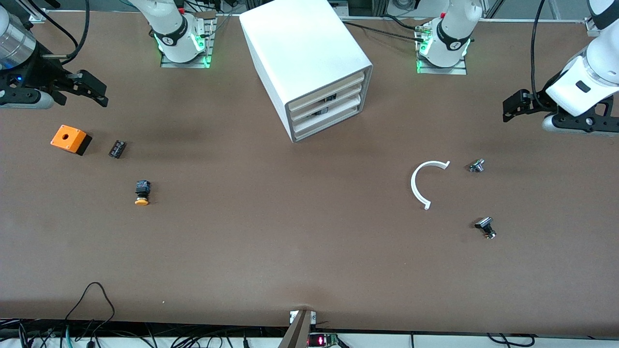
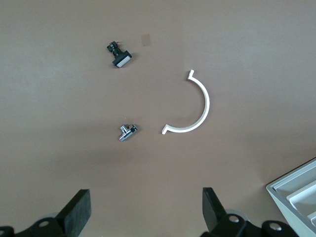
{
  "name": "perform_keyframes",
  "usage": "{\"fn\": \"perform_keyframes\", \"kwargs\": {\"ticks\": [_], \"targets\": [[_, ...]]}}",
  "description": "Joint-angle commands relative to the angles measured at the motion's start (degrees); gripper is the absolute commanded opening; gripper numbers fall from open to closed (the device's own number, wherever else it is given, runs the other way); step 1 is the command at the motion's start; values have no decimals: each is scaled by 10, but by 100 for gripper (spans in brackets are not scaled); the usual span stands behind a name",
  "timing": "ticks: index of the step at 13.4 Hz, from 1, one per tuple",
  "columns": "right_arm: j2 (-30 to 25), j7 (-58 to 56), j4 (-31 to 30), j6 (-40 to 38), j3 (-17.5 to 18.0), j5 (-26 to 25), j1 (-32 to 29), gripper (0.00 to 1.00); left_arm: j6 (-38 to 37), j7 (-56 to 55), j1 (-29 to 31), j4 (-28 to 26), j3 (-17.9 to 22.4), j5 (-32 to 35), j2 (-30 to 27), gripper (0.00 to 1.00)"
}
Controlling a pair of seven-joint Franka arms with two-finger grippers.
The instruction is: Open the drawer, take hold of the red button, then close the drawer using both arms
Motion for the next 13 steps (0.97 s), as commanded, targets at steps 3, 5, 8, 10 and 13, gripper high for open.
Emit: {"fn": "perform_keyframes", "kwargs": {"ticks": [3,5,8,10,13], "targets": [[1,12,0,-10,5,1,-9,99,-12,-2,1,4,1,-12,-6,99],[10,8,7,-13,5,0,-9,99,-13,-3,0,4,-5,-12,-7,99],[17,-14,8,-16,5,-4,-7,99,-13,-8,-2,4,-10,-12,-7,99],[31,-35,7,-10,5,1,-7,99,-13,-21,-1,5,-17,-12,-7,99],[55,-25,10,-7,8,1,-1,99,-26,-21,-2,5,-24,-12,-7,99]]}}
